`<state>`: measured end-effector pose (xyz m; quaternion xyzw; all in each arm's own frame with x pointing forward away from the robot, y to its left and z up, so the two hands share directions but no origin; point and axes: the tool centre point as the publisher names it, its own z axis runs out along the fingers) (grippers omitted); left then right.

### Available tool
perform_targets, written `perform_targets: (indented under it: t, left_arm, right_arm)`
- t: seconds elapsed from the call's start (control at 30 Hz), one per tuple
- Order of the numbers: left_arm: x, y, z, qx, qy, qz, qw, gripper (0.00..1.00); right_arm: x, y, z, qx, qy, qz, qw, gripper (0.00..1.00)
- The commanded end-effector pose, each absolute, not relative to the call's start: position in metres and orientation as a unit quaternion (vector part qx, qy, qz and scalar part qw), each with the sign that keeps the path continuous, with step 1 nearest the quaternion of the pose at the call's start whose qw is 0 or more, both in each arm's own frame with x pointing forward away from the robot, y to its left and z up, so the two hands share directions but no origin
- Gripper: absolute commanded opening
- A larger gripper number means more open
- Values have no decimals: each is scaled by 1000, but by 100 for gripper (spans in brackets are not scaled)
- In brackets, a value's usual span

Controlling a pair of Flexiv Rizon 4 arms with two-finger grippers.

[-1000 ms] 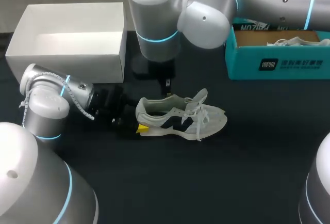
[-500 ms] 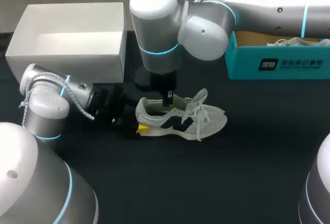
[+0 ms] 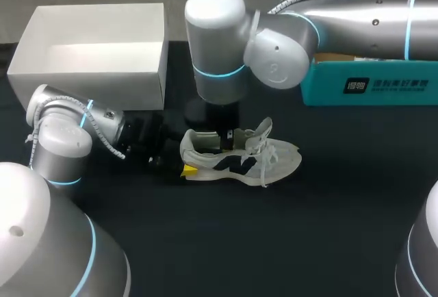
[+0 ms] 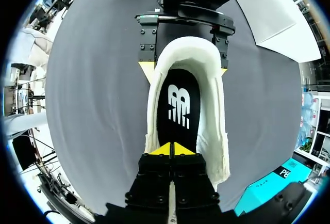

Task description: Take the shoe out of the shoebox, open the shoe tongue, remove and reinsert the insole, then place the shoe into the shoebox

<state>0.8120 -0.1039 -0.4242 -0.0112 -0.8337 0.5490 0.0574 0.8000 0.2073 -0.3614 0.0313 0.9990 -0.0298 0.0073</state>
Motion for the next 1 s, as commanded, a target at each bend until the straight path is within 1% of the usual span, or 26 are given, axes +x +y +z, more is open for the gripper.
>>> perform_targets:
  t: [0.03, 0.3, 0.33, 0.43, 0.5, 0.6, 0.77, 0.97, 1.0]
  left_arm:
    - [811, -103, -424, -11, -834, 548, 58, 0]
    - [811, -103, -424, -11, -834, 548, 58, 0]
    - [811, -103, -424, -11, -834, 548, 58, 0]
    - [811, -103, -424, -11, -834, 548, 58, 0]
    - [811, -103, -424, -11, -834, 548, 58, 0]
    - [811, -103, -424, -11, -834, 548, 58, 0]
    - [811, -103, -424, -11, -834, 548, 58, 0]
    - [811, -103, -424, -11, -834, 548, 58, 0]
    - [811, -103, -424, -11, -834, 548, 58, 0]
  right_arm:
    - [802, 205, -371, 33, 999, -25, 13, 0]
    - [817, 205, -386, 39, 998, -26, 44, 0]
    - [818, 205, -387, 37, 998, -26, 48, 13]
    - [821, 206, -389, 36, 998, -26, 48, 37]
    - [823, 206, -390, 34, 998, -26, 48, 36]
    - [825, 204, -394, 33, 998, -25, 47, 36]
    - [827, 204, -404, 29, 999, -16, 24, 35]
    - [819, 206, -425, 21, 999, 6, -38, 37]
    - [816, 205, -428, 24, 998, 7, -49, 35]
